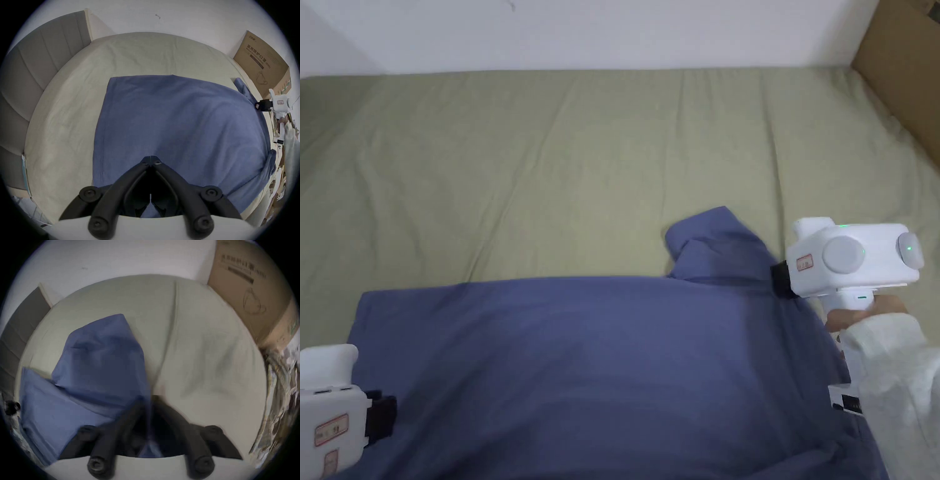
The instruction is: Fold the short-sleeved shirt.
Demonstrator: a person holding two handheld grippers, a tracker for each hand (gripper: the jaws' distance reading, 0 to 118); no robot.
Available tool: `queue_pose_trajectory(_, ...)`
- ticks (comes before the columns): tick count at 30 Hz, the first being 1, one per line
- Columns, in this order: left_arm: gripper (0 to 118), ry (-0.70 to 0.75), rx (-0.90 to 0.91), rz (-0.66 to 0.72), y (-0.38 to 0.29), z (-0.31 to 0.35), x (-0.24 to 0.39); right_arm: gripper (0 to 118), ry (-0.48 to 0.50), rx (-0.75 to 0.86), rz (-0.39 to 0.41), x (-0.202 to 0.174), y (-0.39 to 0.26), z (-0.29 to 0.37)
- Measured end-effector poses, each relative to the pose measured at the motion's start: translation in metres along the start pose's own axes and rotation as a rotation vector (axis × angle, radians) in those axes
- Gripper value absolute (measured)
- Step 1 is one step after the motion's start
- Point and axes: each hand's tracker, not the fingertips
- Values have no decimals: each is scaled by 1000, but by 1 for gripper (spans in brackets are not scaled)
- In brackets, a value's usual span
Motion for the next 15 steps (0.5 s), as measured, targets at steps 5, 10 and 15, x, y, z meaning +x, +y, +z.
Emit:
queue_pose_trajectory(5,0,5,-8,-18,4,-5,-4,2,30,-21,-33,3,9,11)
queue_pose_trajectory(10,4,-14,17,26,28,-15,-21,2,32,0,10,5,12,24)
queue_pose_trajectory(15,96,9,10,26,82,-45,-35,2,40,-2,4,8,15,22)
